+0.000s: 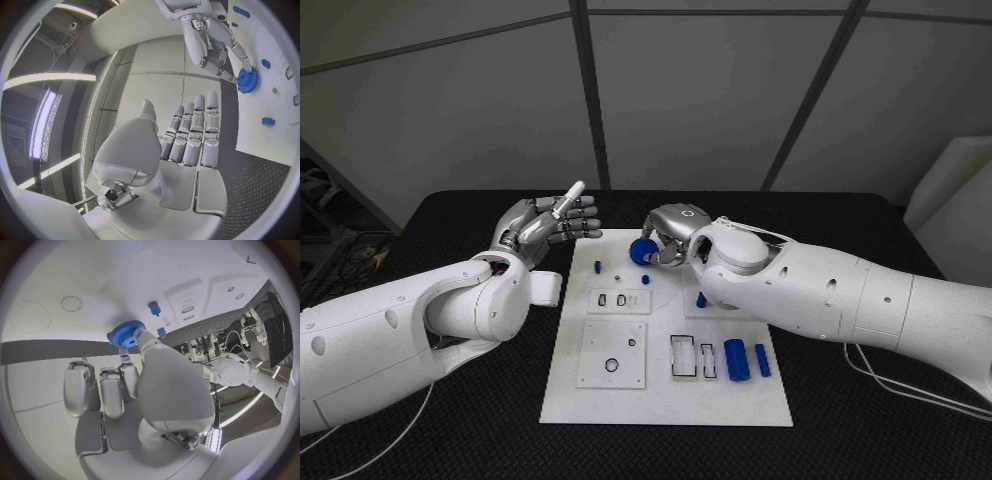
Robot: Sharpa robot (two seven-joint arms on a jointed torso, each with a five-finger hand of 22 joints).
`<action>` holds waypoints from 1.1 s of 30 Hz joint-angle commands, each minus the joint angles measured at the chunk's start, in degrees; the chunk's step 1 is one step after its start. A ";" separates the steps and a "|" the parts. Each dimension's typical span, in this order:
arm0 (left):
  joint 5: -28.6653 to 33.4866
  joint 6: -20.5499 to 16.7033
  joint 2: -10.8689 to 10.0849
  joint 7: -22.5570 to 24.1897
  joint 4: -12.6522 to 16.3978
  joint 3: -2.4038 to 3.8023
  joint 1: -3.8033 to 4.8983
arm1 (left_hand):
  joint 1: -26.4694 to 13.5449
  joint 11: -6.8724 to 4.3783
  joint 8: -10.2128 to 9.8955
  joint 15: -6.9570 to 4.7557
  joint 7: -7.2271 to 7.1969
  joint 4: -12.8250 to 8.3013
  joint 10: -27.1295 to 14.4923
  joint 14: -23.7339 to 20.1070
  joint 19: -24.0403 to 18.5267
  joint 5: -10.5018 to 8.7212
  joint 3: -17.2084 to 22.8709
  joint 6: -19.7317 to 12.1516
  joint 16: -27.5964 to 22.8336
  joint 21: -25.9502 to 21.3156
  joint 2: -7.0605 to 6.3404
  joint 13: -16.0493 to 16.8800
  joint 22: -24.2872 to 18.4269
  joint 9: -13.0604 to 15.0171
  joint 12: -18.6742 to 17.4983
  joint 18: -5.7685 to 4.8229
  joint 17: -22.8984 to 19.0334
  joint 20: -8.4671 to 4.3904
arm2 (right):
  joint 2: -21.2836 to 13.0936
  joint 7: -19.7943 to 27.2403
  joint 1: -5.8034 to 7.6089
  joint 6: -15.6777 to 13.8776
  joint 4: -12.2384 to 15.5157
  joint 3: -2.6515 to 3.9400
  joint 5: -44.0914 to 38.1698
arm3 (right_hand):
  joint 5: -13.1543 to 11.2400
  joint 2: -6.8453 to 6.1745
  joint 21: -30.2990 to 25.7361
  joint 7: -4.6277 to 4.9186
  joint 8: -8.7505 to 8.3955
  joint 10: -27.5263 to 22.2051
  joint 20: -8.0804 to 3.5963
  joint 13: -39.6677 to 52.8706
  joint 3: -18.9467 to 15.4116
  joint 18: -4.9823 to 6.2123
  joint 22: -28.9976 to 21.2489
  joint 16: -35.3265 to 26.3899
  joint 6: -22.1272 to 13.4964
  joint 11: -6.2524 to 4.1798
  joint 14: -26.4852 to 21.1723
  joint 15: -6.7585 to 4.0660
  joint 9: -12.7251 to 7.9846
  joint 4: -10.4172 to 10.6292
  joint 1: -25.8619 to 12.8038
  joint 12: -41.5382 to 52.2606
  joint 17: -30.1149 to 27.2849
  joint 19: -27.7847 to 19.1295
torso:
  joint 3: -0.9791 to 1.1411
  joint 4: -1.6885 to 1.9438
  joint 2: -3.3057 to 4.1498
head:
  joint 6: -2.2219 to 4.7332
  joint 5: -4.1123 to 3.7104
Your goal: Assemble the parts on the task board
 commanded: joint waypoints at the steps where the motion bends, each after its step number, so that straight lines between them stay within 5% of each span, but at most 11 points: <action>1: -0.45 0.68 0.04 0.27 0.07 0.04 0.08 | 0.56 0.39 -0.34 0.19 0.41 -0.28 -0.10 0.06 -0.04 0.07 -0.08 -0.03 -0.24 -0.28 0.12 -0.01 -0.08 -0.02 -0.20 -0.67 0.06 0.36 | 0.37 0.19 0.11 -0.15 -0.35 -0.02 -0.56 | -0.15 0.16 0.27 -1.05 0.34 0.36 -0.10 3.69 0.31 -0.62 3.57 0.29 1.98 0.10 5.21 -0.42 0.15 -0.04 0.37 0.20 11.99 0.48 | 0.00 -0.03 0.02 | 0.03 0.03; 9: -0.45 0.70 0.04 0.25 0.10 0.05 0.09 | 0.56 0.39 -0.34 0.19 0.41 -0.28 -0.10 0.06 -0.04 0.07 -0.08 -0.03 -0.24 -0.28 0.12 -0.01 -0.08 -0.02 -0.20 -0.67 0.06 0.36 | 1.32 0.39 0.11 1.08 -1.40 -0.03 -0.56 | -0.61 -0.36 0.33 -0.85 -0.22 0.12 -0.06 3.46 0.69 -0.65 3.70 0.34 1.73 0.26 5.24 -0.31 0.05 -0.10 -0.10 -0.11 12.12 0.54 | -0.01 -0.02 -0.01 | 0.00 0.09; 18: -0.45 0.75 -0.04 0.18 0.15 0.05 0.09 | 0.56 0.39 -0.34 0.19 0.41 -0.28 -0.10 0.06 -0.04 0.07 -0.08 -0.03 -0.24 -0.28 0.12 -0.01 -0.08 -0.02 -0.20 -0.67 0.06 0.36 | 2.03 0.95 0.11 3.03 -2.32 -0.04 -0.46 | -1.29 -2.25 0.43 0.88 -4.09 -1.31 1.01 2.02 0.61 -0.72 3.99 0.95 -3.03 1.81 5.59 1.00 -0.97 0.35 -2.47 -1.79 13.84 0.63 | 0.01 -0.04 -0.02 | -0.01 0.19; 26: -0.46 0.78 -0.04 0.14 0.14 0.05 0.09 | 0.70 0.38 -0.37 0.20 0.40 -0.47 -0.06 0.08 -0.04 0.06 -0.11 0.00 -0.37 -0.29 0.15 0.00 -0.09 -0.02 -0.24 -0.67 0.15 0.37 | 2.23 1.21 0.11 3.73 -2.91 -0.04 0.28 | -2.07 -2.58 0.43 1.45 -5.87 -1.66 1.69 1.80 0.25 -0.69 4.02 1.06 -5.17 2.41 5.65 1.61 -1.14 0.99 -4.04 -2.10 14.16 0.58 | 0.03 -0.09 0.00 | 0.06 0.17; 33: -0.46 0.77 -0.01 0.09 0.09 0.05 0.09 | 0.70 0.38 -0.37 0.20 0.40 -0.47 -0.06 0.08 -0.04 0.06 -0.11 0.00 -0.37 -0.29 0.15 0.00 -0.09 -0.02 -0.24 -0.67 0.15 0.37 | 2.14 1.67 0.11 6.34 -3.00 -0.04 2.11 | -1.33 -1.59 0.76 1.36 -5.85 -1.29 1.95 2.35 -0.75 -0.81 4.69 1.37 -4.26 2.46 5.85 1.75 -0.77 4.18 -8.60 -1.55 15.07 0.97 | 0.03 -0.06 -0.02 | -0.01 0.14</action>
